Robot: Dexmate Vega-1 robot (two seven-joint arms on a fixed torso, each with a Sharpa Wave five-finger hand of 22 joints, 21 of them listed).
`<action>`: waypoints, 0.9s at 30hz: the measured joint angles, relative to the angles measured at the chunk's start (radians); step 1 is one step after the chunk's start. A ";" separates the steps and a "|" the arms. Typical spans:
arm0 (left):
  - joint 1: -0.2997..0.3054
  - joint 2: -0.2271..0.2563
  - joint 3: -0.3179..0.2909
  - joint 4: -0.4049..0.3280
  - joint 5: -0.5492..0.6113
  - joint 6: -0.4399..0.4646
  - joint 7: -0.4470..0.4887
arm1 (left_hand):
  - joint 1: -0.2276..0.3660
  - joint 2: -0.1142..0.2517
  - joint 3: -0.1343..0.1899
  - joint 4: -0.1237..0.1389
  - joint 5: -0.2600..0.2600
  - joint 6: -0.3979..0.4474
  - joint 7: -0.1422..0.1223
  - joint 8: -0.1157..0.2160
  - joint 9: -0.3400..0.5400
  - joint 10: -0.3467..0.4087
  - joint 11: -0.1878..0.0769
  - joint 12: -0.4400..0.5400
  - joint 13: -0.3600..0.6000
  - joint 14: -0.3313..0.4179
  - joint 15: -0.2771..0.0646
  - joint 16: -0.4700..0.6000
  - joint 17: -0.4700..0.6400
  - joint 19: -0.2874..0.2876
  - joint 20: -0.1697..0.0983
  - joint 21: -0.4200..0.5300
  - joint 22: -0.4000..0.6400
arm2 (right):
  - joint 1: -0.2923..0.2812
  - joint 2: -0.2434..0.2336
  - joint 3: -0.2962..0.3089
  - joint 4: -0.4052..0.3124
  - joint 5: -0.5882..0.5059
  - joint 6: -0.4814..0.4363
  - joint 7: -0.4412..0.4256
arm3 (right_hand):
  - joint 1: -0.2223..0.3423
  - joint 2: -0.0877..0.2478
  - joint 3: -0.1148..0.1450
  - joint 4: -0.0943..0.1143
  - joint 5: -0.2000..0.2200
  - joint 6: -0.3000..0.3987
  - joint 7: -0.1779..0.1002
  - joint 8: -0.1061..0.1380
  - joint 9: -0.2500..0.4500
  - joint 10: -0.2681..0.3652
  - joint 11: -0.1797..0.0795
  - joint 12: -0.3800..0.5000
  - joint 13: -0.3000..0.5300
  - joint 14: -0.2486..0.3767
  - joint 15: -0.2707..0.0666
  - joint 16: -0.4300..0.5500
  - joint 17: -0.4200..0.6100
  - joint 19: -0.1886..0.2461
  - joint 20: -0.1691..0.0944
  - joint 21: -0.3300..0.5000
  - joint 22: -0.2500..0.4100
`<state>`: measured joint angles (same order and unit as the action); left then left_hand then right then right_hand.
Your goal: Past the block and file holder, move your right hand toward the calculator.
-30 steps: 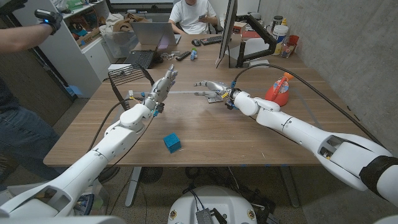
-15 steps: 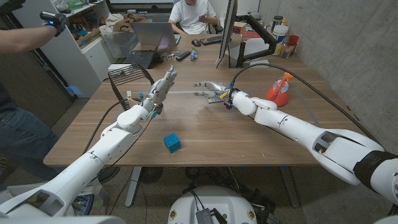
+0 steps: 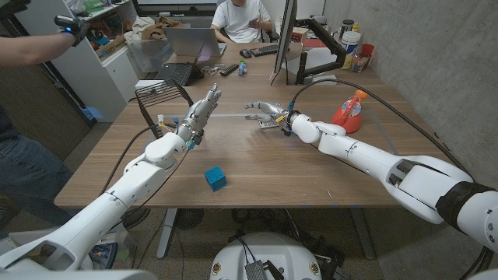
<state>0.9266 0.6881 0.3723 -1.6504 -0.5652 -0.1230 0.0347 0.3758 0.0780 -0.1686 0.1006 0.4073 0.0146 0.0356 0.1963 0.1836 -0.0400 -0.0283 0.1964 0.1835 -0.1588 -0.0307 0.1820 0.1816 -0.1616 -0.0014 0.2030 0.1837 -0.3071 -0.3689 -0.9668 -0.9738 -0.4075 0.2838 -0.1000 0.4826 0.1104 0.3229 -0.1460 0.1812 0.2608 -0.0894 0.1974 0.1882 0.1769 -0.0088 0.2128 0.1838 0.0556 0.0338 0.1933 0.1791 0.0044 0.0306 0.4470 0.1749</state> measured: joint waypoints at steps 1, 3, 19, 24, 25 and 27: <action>0.001 0.001 -0.001 -0.002 0.001 0.000 0.001 | 0.000 0.000 0.000 0.000 0.000 0.000 0.000 0.000 0.000 0.000 0.000 0.000 0.000 0.000 0.000 0.000 0.000 0.000 0.000 0.000 0.000 | 0.003 0.002 -0.002 0.007 0.000 0.002 -0.002 | 0.000 0.000 0.000 0.000 0.000 0.000 0.000 0.000 0.000 0.000 0.000 0.000 0.000 0.000 0.000 0.000 0.000 0.000 0.000 0.000 0.000; 0.003 0.002 -0.001 -0.005 0.002 0.000 0.002 | 0.000 0.000 0.000 0.000 0.000 0.000 0.000 0.000 0.000 0.000 0.000 0.000 0.000 0.000 0.000 0.000 0.000 0.000 0.000 0.000 0.000 | 0.007 0.005 -0.005 0.017 0.001 0.004 -0.004 | 0.000 0.000 0.000 0.000 0.000 0.000 0.000 0.000 0.000 0.000 0.000 0.000 0.000 0.000 0.000 0.000 0.000 0.000 0.000 0.000 0.000; 0.008 0.010 -0.005 -0.012 0.002 0.007 0.003 | 0.000 0.000 0.000 0.000 0.000 0.000 0.000 0.000 0.000 -0.004 -0.004 0.000 0.000 0.000 0.000 0.000 0.000 -0.005 0.005 0.000 0.000 | 0.037 0.031 -0.030 0.100 0.009 0.025 -0.033 | 0.005 -0.005 -0.003 0.003 -0.005 0.002 -0.006 0.000 0.000 0.006 -0.005 0.000 0.000 0.000 0.000 0.000 0.000 0.005 0.020 -0.008 0.000; 0.007 0.011 -0.005 -0.009 0.002 0.007 -0.003 | 0.000 0.000 -0.004 0.004 0.000 0.000 0.000 0.000 0.000 -0.004 -0.004 0.000 0.000 0.000 0.000 0.000 0.000 -0.005 0.005 0.000 0.000 | 0.047 0.043 -0.041 0.135 0.011 0.027 -0.044 | 0.005 -0.005 -0.003 0.003 -0.005 0.005 -0.009 0.000 0.000 0.006 -0.005 0.000 0.000 0.007 -0.007 0.000 0.000 0.007 0.029 -0.008 0.000; 0.007 0.011 -0.005 -0.008 0.003 0.007 -0.003 | 0.000 0.000 -0.007 0.001 0.000 0.000 0.000 0.000 0.000 -0.004 -0.004 0.000 0.000 0.000 0.000 0.000 0.000 -0.005 0.005 0.000 0.000 | 0.047 0.043 -0.041 0.135 0.011 0.028 -0.047 | 0.005 -0.005 -0.003 0.003 -0.005 0.005 -0.009 0.000 0.000 0.006 -0.005 0.000 0.000 0.007 -0.007 0.000 0.000 0.007 0.029 -0.008 0.000; 0.006 0.012 -0.005 -0.006 0.003 0.007 -0.004 | 0.000 0.000 -0.008 0.000 0.000 0.000 0.000 0.000 0.000 -0.004 -0.004 0.000 0.000 -0.002 0.002 0.000 0.000 -0.005 0.005 0.000 0.000 | 0.050 0.046 -0.044 0.143 0.012 0.032 -0.052 | 0.000 -0.010 -0.003 0.003 -0.005 0.005 -0.009 0.000 0.000 0.006 -0.006 0.000 0.000 0.007 -0.007 0.000 0.000 0.011 0.032 -0.008 0.000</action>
<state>0.9324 0.7004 0.3675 -1.6567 -0.5625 -0.1164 0.0303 0.3758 0.0780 -0.1768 0.1007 0.4073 0.0145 0.0356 0.1963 0.1836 -0.0441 -0.0323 0.1964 0.1834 -0.1610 -0.0286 0.1819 0.1816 -0.1667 0.0037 0.2030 0.1837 -0.2573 -0.3224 -1.0107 -0.8303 -0.3955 0.3155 -0.1517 0.4821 0.1000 0.3199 -0.1430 0.1765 0.2662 -0.0986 0.1973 0.1882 0.1826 -0.0144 0.2128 0.1837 0.0628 0.0265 0.1933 0.1791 0.0150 0.0628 0.4392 0.1747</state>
